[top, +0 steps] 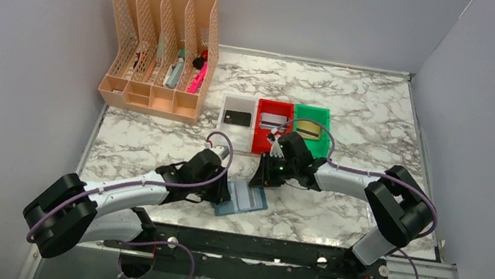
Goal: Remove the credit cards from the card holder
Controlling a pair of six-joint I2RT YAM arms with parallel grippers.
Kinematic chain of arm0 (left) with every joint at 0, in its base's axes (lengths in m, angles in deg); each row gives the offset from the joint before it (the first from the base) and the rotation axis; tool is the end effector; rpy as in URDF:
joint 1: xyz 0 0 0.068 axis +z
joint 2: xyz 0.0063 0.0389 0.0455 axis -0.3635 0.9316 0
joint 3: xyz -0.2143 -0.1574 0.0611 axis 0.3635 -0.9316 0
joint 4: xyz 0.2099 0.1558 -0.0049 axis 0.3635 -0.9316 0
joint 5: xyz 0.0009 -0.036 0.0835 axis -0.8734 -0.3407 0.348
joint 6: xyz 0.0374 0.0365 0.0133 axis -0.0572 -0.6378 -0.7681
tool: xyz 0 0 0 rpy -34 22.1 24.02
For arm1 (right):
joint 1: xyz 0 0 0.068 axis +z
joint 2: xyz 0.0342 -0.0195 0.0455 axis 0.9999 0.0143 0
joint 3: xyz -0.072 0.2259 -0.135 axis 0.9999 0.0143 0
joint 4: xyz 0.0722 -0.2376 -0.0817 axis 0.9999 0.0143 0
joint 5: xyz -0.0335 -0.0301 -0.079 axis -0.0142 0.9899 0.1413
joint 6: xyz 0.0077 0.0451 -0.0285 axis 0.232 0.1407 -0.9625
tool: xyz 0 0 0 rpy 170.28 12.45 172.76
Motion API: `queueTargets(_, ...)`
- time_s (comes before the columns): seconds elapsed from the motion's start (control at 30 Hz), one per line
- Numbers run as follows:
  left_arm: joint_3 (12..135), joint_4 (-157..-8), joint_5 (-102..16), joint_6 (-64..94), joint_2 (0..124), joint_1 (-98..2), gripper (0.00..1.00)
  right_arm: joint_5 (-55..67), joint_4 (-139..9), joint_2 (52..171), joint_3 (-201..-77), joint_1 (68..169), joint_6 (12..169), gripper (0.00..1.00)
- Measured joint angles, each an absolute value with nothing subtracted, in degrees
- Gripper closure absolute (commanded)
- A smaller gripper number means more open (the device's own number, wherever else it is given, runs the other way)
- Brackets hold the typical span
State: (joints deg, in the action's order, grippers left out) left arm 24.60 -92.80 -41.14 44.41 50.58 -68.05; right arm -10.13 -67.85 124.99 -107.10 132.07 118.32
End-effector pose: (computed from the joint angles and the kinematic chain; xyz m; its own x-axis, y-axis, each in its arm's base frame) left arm 0.1346 -0.1484 0.1531 -0.8992 -0.0030 -0.4375 0.2371 0.8370 -0.4931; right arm 0.2193 0.2232 0.1463 -0.9131 -0.1427 -0.3820 -0.3686 0.6897 0.6233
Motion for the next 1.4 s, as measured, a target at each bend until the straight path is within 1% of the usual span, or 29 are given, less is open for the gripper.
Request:
queueTargets(0.4,23.57,-89.96,-41.27,45.07,51.19,-68.05,0.70,-14.61,-72.92,124.94,-105.35,132.20,121.38,0.75)
queueTargets(0.93,23.48,-89.81,-41.29,45.26,51.17,-68.05,0.71,-19.20,-77.68,122.67,-103.62,132.36,125.68,0.76)
queueTargets(1.4,23.48,-93.11,-39.17,45.66,47.76,-68.05,0.72,-22.52,-79.98,122.37,-103.21,134.15,127.54,0.75)
